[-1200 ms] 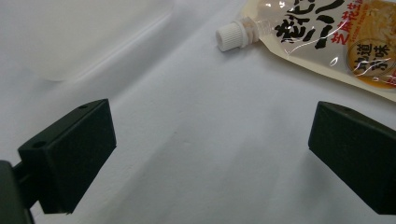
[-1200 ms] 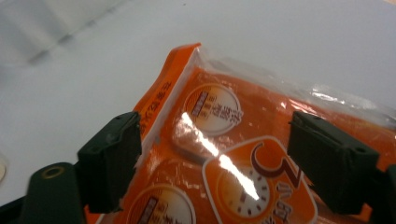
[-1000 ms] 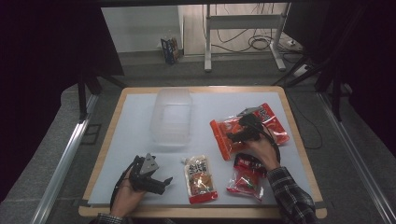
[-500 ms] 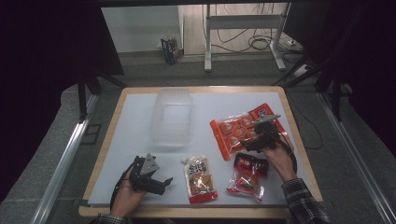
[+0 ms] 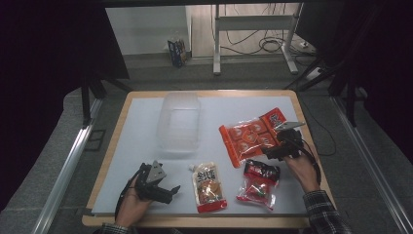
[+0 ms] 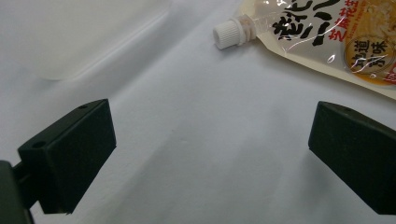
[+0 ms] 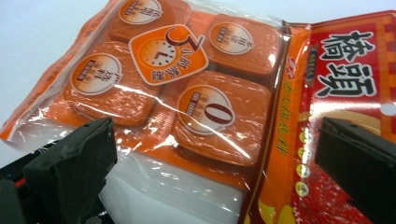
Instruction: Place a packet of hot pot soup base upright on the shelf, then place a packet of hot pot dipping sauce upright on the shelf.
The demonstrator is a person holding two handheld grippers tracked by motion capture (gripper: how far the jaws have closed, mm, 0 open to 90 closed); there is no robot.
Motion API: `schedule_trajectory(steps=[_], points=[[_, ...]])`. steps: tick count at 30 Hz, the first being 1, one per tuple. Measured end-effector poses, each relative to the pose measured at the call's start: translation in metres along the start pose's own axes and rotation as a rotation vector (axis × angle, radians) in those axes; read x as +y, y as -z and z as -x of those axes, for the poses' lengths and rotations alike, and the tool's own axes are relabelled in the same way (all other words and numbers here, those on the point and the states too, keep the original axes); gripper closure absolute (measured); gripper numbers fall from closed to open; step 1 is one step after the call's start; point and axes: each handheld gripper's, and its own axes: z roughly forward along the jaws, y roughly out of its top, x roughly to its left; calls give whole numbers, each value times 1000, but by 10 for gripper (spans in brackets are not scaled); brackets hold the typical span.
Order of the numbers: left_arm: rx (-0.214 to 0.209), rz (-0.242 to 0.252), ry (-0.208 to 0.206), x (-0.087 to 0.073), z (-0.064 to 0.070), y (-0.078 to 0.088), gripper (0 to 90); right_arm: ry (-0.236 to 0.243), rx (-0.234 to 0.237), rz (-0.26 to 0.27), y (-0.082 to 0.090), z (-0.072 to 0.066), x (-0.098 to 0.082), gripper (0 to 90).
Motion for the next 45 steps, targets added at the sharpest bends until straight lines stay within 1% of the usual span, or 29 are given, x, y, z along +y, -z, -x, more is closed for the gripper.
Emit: schedule_trajectory(steps=[9,13,16,17,20,21,24,27,29,30,31,32,33,34,35,36,37,38,39,42,43,44,45], points=[[-2,-1,-1,0,0,0,7,-25,-13,1,7,10,0,0],[-2,-5,-6,0,1,0,7,-45,-29,6,12,17,-1,0],[-2,-6,-6,0,1,-1,7,-68,-46,8,16,26,-4,0],[-2,-6,-6,0,1,-1,7,-68,-46,8,16,26,-4,0],[-1,-6,-7,0,1,-1,7,-104,-64,6,18,36,-10,0],[-2,-7,-7,0,1,-1,7,-128,-69,6,18,42,-14,0],[-3,-10,-11,0,1,-1,7,-164,-86,-14,17,50,-19,0],[-4,-10,-11,0,1,-2,7,-190,-83,-24,15,57,-23,0],[-4,-11,-11,0,1,-2,7,-192,-86,-31,14,59,-25,4],[-4,-13,-13,0,2,-2,7,-205,-80,-46,11,63,-28,13],[-4,-13,-13,0,2,-2,7,-205,-80,-46,11,63,-28,13],[-5,-14,-15,0,2,-2,7,-217,-70,-58,8,67,-30,36],[-6,-15,-15,0,2,-3,7,-220,-60,-59,6,68,-30,47],[-6,-15,-15,0,2,-3,7,-220,-60,-59,6,68,-30,47],[-5,-16,-17,0,2,-3,7,-236,-29,-63,1,70,-30,79],[-4,-16,-16,0,2,-3,7,-242,-8,-62,-1,71,-29,99],[-4,-16,-16,0,2,-3,7,-242,-8,-62,-1,71,-29,99],[-3,-17,-16,0,2,-3,7,-249,27,-63,-5,72,-27,147],[-3,-17,-16,0,2,-3,7,-246,35,-66,-7,71,-26,162],[-3,-19,-16,0,3,-4,7,-239,31,-66,-9,69,-21,206],[-3,-19,-16,0,3,-4,7,-239,31,-66,-9,69,-21,206],[-3,-21,-19,0,3,-4,7,-239,39,-52,-8,68,-18,259],[-3,-21,-19,0,3,-4,7,-239,39,-52,-8,68,-18,259]])
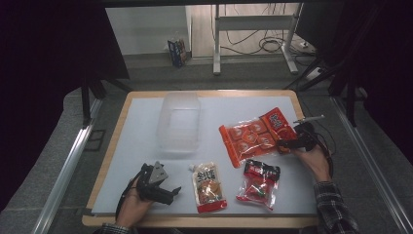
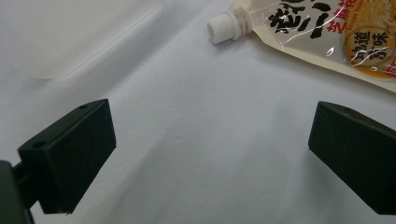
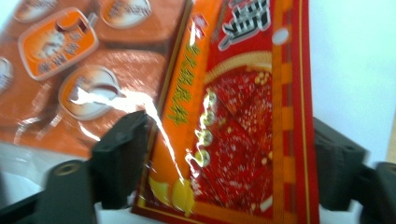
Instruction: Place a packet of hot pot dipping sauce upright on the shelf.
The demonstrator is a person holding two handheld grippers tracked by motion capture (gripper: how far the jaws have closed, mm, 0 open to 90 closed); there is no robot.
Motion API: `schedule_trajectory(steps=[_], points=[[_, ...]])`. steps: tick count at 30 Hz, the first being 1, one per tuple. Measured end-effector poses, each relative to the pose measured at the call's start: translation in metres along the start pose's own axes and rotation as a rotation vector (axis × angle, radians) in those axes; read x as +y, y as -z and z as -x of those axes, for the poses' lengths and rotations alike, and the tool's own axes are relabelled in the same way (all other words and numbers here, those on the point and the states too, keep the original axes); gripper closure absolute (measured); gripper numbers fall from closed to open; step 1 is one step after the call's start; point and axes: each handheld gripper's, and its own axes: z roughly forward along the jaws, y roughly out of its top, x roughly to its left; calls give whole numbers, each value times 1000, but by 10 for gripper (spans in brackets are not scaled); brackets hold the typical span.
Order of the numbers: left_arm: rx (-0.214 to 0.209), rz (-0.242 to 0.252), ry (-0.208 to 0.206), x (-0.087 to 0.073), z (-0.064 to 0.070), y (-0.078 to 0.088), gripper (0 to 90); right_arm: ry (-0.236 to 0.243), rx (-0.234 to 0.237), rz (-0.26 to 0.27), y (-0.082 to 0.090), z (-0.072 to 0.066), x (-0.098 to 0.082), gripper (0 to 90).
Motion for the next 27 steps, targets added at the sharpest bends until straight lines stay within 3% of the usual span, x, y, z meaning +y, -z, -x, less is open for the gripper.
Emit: schedule_trajectory(steps=[1,4,8,12,16,18,22,27], points=[[-2,-1,2,0,1,-1,7,-4,17,13,1,-2,3,314],[-1,-3,0,0,1,-1,7,3,25,10,0,-5,7,360],[-1,-5,0,0,1,-1,7,34,19,-26,-12,-8,18,474],[-3,-7,-3,0,2,-2,8,3,45,-9,-20,-4,26,582],[-2,-8,-6,0,2,-2,7,-7,40,-14,-27,-1,30,658],[-2,-7,-7,0,2,-2,8,-40,33,-15,-33,3,31,714],[-1,-8,-7,0,2,-2,8,-81,68,-20,-35,5,31,855],[0,-7,-7,0,2,-2,8,-13,12,-48,-31,-4,35,886]])
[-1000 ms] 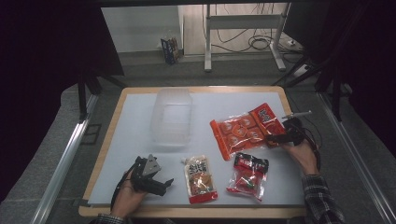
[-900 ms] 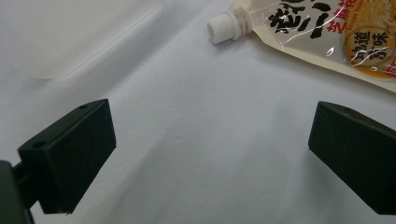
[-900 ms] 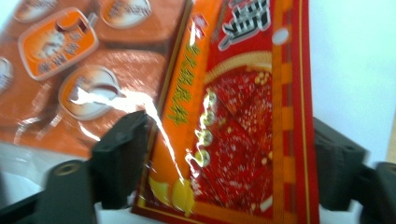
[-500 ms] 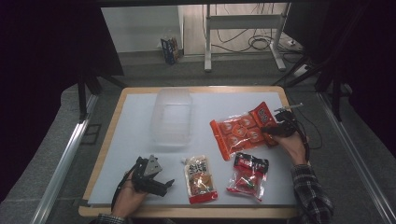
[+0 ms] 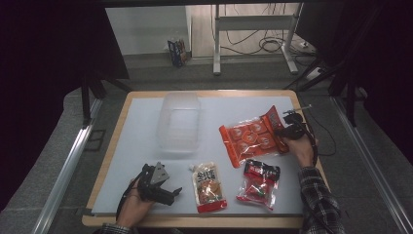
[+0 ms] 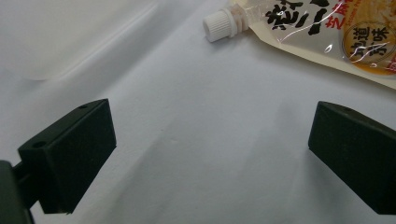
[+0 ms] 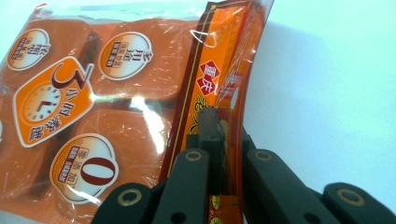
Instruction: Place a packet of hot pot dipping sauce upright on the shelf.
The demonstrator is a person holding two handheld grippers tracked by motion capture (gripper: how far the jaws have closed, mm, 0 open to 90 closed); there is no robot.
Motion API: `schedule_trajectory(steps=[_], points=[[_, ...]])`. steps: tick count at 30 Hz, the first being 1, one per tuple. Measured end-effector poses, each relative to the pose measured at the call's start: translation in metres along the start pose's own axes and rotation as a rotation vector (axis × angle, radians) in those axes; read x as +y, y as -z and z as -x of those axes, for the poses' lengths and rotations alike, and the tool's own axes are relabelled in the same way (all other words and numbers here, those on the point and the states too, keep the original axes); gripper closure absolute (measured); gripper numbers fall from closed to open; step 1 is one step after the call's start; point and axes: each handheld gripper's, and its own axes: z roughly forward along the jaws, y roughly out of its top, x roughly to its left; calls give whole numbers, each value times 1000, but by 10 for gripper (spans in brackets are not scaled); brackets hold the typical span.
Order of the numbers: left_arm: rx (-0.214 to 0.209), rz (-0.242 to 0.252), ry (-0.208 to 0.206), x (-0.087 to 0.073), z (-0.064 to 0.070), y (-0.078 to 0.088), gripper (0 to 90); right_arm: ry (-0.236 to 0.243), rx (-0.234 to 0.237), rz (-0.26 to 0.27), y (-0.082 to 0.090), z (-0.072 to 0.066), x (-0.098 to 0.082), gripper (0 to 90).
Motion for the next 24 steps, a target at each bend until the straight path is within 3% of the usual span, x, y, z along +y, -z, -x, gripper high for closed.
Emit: schedule_trajectory(steps=[9,17,24], points=[[3,1,-1,0,0,0,8,5,-1,20,17,-8,7,885],[5,2,-2,0,0,1,8,-3,46,98,46,-19,22,885],[7,1,-3,0,0,1,8,33,66,136,73,-44,43,885]])
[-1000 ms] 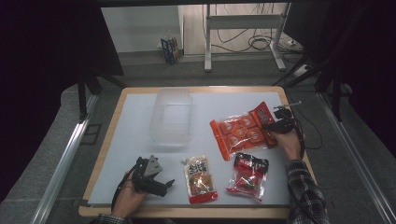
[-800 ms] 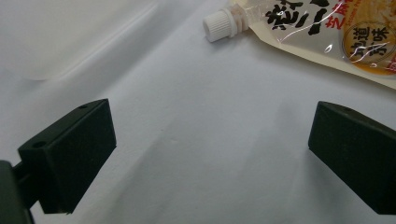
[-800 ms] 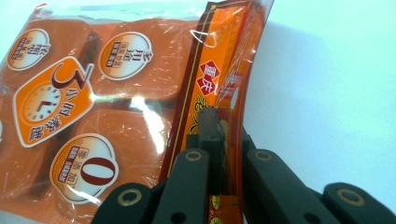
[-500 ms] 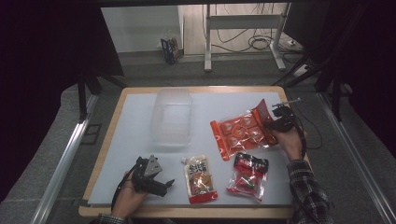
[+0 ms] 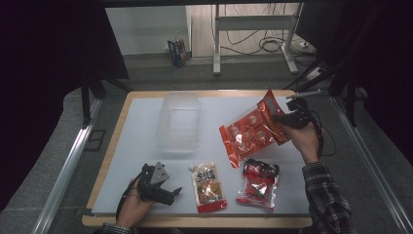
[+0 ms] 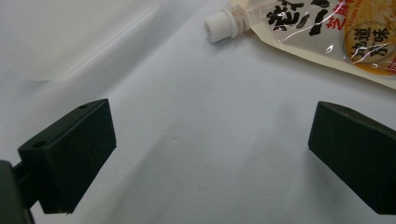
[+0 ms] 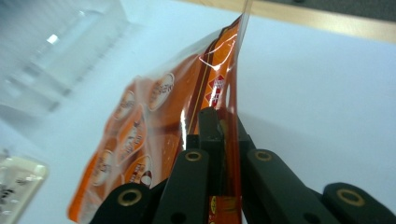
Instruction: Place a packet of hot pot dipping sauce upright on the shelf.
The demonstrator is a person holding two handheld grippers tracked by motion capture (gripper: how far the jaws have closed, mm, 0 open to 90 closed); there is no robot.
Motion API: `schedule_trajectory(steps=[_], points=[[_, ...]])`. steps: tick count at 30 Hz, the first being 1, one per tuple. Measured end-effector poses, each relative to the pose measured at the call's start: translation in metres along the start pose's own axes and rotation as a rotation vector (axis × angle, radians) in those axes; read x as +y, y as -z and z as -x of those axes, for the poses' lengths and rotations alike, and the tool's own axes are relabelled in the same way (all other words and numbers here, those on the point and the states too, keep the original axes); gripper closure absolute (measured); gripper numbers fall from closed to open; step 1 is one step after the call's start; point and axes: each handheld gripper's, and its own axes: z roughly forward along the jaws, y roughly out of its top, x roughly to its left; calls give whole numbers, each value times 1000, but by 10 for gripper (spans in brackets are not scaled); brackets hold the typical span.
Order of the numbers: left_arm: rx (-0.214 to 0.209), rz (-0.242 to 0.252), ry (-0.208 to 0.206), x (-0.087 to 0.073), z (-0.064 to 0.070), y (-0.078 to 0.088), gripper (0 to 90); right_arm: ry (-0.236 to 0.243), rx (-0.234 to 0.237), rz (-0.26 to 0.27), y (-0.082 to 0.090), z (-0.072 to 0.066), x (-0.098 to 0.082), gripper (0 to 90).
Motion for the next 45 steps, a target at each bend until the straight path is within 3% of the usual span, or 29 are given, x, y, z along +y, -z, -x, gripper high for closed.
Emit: schedule_trajectory(steps=[7,13,29,36,45], points=[[-1,0,-1,0,0,0,8,-1,55,35,12,-20,19,885],[0,1,-4,0,0,1,8,29,116,43,16,-50,42,886],[6,19,-2,0,-1,3,8,130,223,22,-3,-116,86,888],[-1,27,7,0,-2,4,8,155,226,24,-9,-131,101,889],[-19,32,29,1,-4,6,8,129,220,49,-12,-131,119,888]])
